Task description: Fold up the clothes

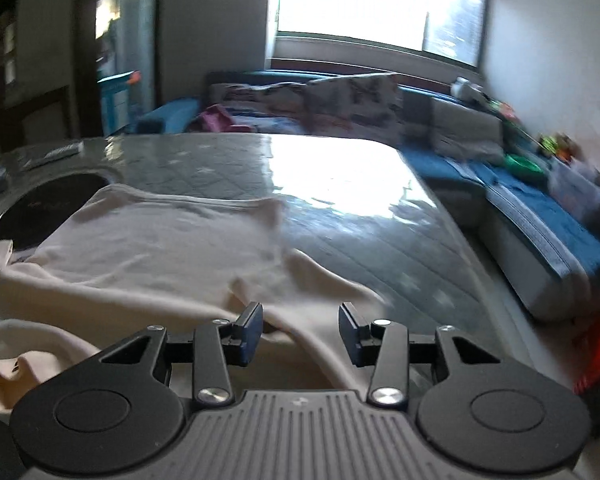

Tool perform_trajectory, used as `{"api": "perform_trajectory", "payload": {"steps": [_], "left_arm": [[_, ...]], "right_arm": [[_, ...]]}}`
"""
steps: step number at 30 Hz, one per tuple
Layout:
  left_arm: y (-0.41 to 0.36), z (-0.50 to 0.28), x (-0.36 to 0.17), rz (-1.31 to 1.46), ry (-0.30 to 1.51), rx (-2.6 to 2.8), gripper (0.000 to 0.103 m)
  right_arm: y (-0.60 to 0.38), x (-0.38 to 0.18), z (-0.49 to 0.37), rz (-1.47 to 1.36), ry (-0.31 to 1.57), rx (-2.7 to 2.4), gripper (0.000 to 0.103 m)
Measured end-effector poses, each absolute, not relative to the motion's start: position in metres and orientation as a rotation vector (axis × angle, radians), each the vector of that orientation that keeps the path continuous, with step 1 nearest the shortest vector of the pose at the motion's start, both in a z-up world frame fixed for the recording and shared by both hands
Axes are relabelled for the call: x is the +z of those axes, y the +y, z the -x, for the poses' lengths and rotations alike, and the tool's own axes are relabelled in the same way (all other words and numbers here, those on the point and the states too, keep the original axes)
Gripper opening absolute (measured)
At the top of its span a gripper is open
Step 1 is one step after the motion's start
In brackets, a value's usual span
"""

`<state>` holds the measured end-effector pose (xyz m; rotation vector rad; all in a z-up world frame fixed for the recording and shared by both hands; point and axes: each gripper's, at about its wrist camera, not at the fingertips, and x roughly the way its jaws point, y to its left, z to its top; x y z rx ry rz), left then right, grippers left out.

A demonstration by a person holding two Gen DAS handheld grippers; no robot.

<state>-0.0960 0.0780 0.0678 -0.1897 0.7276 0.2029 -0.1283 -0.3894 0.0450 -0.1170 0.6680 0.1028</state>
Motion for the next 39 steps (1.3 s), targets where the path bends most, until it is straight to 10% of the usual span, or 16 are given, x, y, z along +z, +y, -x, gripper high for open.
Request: {"api": "perform_trajectory", "payload": {"steps": [8, 16, 23, 28, 36, 39], "left_arm": [[0.078, 0.103, 0.077, 0.171, 0.685, 0.218, 0.103], [0.059, 0.087, 0.082, 0.157, 0.671, 0.144, 0.103], [0.032, 0.061, 0.083, 0.134, 0.681, 0.061, 0.103], [0.012, 0.044, 0.084, 0.114, 0.682, 0.01, 0.103], [-0.011, 0.024, 0.082, 0.092, 0.701, -0.039, 0.103], [-0.014, 0.019, 0.083, 0.087, 0.704, -0.045, 0.103]], "right_arm": [[-0.373, 0.019, 0.093, 0.142, 0.758, 0.192, 0.039], [-0.384, 0.024, 0.099, 0.175, 0.713, 0.115, 0.004], [-0.41, 0.037, 0.105, 0.173, 0.673, 0.024, 0.005], [-0.414, 0.043, 0.105, 0.088, 0.667, 0.111, 0.036], [-0.386, 0.02, 0.068, 0.106, 0.697, 0.186, 0.034], [-0.391, 0.018, 0.068, 0.113, 0.682, 0.153, 0.007]]}}
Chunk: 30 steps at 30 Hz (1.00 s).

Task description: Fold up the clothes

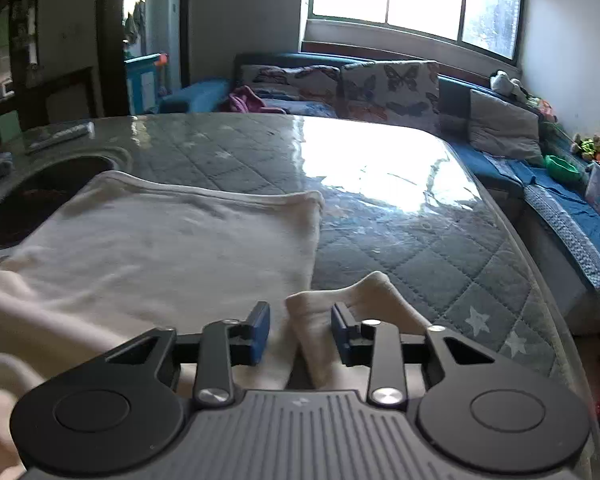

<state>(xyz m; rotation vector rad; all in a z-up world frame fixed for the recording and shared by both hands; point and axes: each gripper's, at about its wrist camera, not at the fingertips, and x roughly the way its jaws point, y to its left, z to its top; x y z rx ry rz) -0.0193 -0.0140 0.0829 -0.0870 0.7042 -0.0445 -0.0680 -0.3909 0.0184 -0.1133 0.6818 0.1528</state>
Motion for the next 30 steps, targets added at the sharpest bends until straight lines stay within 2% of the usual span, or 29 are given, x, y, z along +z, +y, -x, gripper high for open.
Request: {"api": "perform_trajectory", "payload": {"steps": [10, 17, 23, 24, 26, 30], "left_arm": [[-0.025, 0.007, 0.077, 0.068, 0.725, -0.08, 0.103], [-0.036, 0.007, 0.072, 0.047, 0.739, -0.115, 0.103], [-0.034, -0.001, 0.075, 0.023, 0.742, -0.106, 0.103], [-0.034, -0.004, 0.075, 0.017, 0.741, -0.105, 0.103], [-0.034, -0.011, 0.077, 0.006, 0.739, -0.103, 0.101], [-0.037, -0.032, 0.073, -0.016, 0.755, -0.123, 0.089]], "right_arm": [[-0.465, 0.06, 0.12, 0.16, 0.555, -0.101, 0.005], [-0.522, 0.05, 0.162, 0.138, 0.612, -0.313, 0.005], [-0.526, 0.036, 0.172, 0.119, 0.663, -0.345, 0.011], [-0.52, 0.04, 0.17, 0.116, 0.655, -0.319, 0.016], [-0.508, 0.046, 0.166, 0.093, 0.644, -0.242, 0.019], [-0.482, 0.051, 0.143, 0.047, 0.668, -0.052, 0.02]]}}
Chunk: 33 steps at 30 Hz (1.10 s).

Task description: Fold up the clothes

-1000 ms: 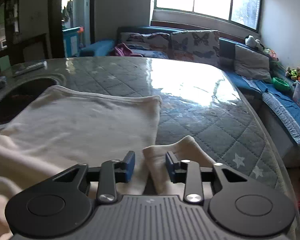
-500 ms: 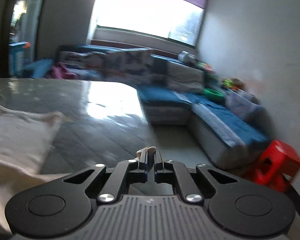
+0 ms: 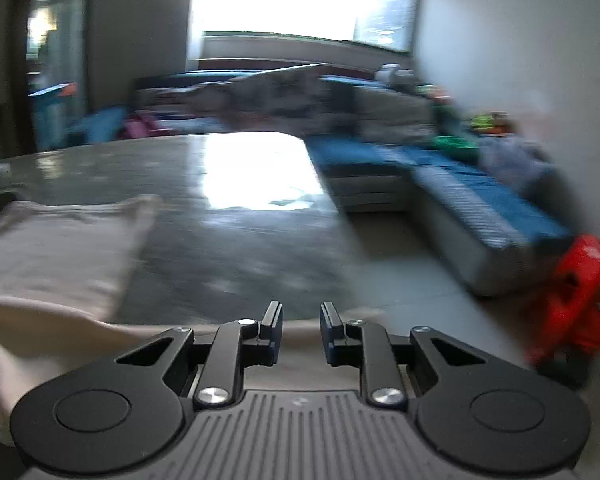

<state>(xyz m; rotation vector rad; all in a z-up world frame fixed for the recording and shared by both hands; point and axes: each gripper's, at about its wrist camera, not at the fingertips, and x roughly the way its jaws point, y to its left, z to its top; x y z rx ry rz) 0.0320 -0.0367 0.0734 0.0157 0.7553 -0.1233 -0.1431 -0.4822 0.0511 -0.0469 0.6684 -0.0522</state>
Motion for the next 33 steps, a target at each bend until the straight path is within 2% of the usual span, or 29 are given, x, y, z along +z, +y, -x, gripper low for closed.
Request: {"api": "perform_trajectory", "payload": {"steps": [6, 12, 16, 19, 21, 24, 26, 27, 33], "left_arm": [[-0.046, -0.067, 0.057, -0.08, 0.788, -0.133, 0.076], [-0.052, -0.093, 0.043, -0.107, 0.819, -0.151, 0.07], [-0.055, -0.104, 0.036, -0.116, 0.829, -0.166, 0.064], [-0.057, -0.11, 0.033, -0.121, 0.822, -0.188, 0.049], [-0.059, -0.114, 0.033, -0.124, 0.813, -0.207, 0.033], [-0.064, -0.12, 0.032, -0.146, 0.799, -0.232, 0.016], [-0.068, -0.126, 0.032, -0.164, 0.793, -0.25, 0.01], [-0.069, -0.128, 0.031, -0.174, 0.79, -0.255, 0.008], [-0.081, -0.148, 0.03, -0.23, 0.757, -0.258, 0.007]], "right_arm": [[-0.438, 0.049, 0.085, 0.031, 0.737, 0.153, 0.021], [-0.412, 0.044, 0.026, 0.037, 0.794, 0.245, 0.021], [-0.405, 0.039, -0.008, 0.035, 0.824, 0.277, 0.027], [-0.399, 0.033, -0.028, 0.038, 0.841, 0.291, 0.027], [-0.395, 0.027, -0.039, 0.046, 0.86, 0.294, 0.026], [-0.391, 0.021, -0.049, 0.056, 0.869, 0.301, 0.024], [-0.39, 0.02, -0.054, 0.052, 0.864, 0.305, 0.009], [-0.388, 0.021, -0.056, 0.062, 0.859, 0.303, 0.005], [-0.382, 0.029, -0.07, 0.12, 0.805, 0.277, 0.004]]}}
